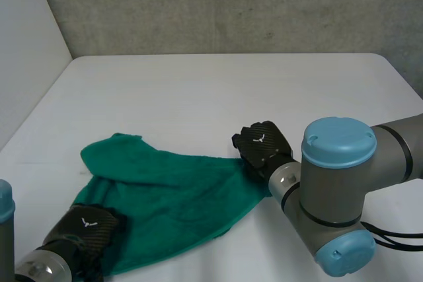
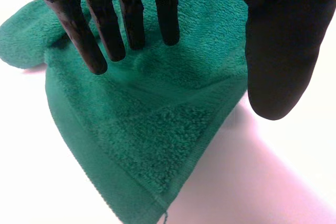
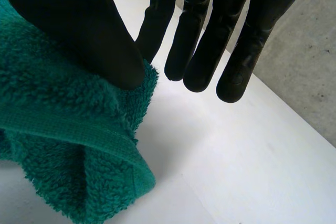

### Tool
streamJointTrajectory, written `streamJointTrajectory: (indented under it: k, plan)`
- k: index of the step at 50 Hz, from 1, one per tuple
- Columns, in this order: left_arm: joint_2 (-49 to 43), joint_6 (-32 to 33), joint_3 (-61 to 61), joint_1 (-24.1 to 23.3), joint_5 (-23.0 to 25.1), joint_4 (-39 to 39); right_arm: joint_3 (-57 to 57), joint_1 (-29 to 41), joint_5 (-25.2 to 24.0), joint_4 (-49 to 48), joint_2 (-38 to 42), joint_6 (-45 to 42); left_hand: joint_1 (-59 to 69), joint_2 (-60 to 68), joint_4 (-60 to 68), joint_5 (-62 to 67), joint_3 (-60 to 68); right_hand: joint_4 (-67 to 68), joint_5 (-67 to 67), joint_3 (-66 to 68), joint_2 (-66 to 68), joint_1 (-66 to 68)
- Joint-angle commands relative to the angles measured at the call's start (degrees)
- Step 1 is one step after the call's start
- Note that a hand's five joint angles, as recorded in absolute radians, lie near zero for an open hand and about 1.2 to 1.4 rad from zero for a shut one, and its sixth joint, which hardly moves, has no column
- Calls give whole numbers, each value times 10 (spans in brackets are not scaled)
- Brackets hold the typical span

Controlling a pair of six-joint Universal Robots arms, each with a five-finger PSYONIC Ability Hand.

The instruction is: Fold the towel.

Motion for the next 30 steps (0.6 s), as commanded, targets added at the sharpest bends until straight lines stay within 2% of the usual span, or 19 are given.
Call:
streamJointTrajectory:
  k: [1, 7, 20, 22, 23, 25, 26, 27, 30]
  plan:
    - [-28, 0, -2, -22, -3, 25, 0, 1, -1, 2, 6, 0, 41, 40, 39, 36, 41, 119, 136, 125, 128, 249]
    - [-44, 0, -1, -24, -3, 42, 0, 1, -1, 3, 5, 1, 46, 45, 44, 41, 46, 119, 136, 125, 128, 249]
    - [-97, 0, 6, -24, -3, 86, 1, -1, -2, 3, 5, 1, 152, 151, 150, 147, 152, 119, 136, 125, 128, 249]
    - [-104, 0, 8, -24, -3, 101, 1, -2, -2, 3, 5, 0, 258, 256, 255, 253, 257, 119, 136, 125, 128, 249]
    - [-104, 0, 8, -24, -3, 101, 0, -3, -1, 2, 5, 1, 258, 257, 256, 253, 258, 119, 136, 125, 128, 249]
    - [-106, 0, 12, -24, -3, 120, 0, -3, -1, 2, 5, 1, 426, 424, 423, 421, 425, 119, 136, 125, 128, 249]
    - [-106, 0, 12, -24, -3, 120, 0, -5, 0, 1, 5, 0, 427, 425, 424, 422, 426, 119, 136, 125, 128, 249]
    - [-106, 1, 13, -23, -4, 128, 0, -5, 0, 1, 5, 0, 526, 525, 524, 522, 526, 119, 136, 125, 128, 249]
    - [-101, 5, 24, -22, -5, 131, -1, -21, 1, 3, -4, 0, 561, 559, 559, 556, 560, 119, 136, 125, 128, 249]
